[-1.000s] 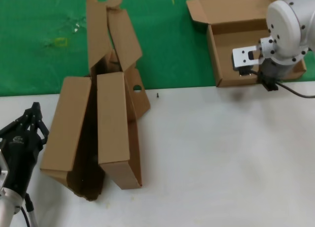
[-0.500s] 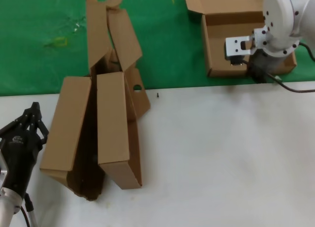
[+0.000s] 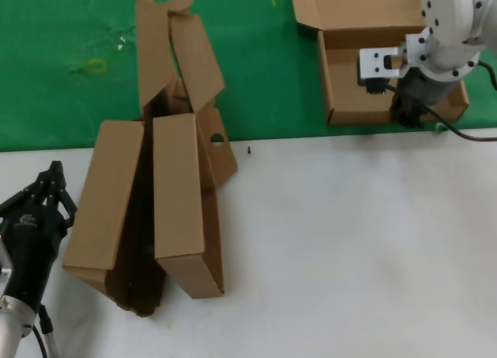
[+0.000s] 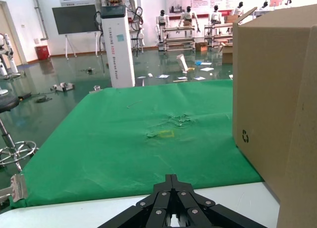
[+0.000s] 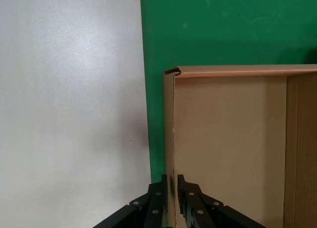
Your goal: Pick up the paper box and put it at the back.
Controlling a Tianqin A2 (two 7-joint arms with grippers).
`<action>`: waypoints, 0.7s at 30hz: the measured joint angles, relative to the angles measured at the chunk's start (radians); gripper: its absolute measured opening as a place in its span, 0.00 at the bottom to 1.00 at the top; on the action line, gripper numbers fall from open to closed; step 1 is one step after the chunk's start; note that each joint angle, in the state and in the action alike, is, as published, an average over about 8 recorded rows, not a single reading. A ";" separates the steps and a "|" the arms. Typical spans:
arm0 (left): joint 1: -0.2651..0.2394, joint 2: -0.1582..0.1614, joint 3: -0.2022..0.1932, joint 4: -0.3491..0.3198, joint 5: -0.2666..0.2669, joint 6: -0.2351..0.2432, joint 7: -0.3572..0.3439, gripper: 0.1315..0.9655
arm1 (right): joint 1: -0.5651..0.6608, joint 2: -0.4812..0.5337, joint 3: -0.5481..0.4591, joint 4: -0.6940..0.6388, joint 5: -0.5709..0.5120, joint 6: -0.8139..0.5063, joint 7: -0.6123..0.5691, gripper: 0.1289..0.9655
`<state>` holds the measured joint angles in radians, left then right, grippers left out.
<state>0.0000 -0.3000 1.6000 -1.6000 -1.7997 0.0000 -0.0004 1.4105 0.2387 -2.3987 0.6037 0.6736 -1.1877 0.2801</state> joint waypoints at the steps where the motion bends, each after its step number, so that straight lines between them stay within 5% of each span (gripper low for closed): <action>1: 0.000 0.000 0.000 0.000 0.000 0.000 0.000 0.01 | 0.000 0.003 0.001 0.007 0.000 -0.006 0.003 0.05; 15: 0.000 0.000 0.000 0.000 0.000 0.000 0.000 0.01 | -0.014 0.068 0.100 0.232 0.083 -0.069 0.090 0.21; 21: 0.000 0.000 0.000 0.000 0.000 0.000 0.000 0.01 | -0.024 0.137 0.202 0.426 0.155 -0.075 0.159 0.38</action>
<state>0.0000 -0.3000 1.6000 -1.6000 -1.7997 0.0000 -0.0003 1.3863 0.3761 -2.1966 1.0297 0.8290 -1.2626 0.4393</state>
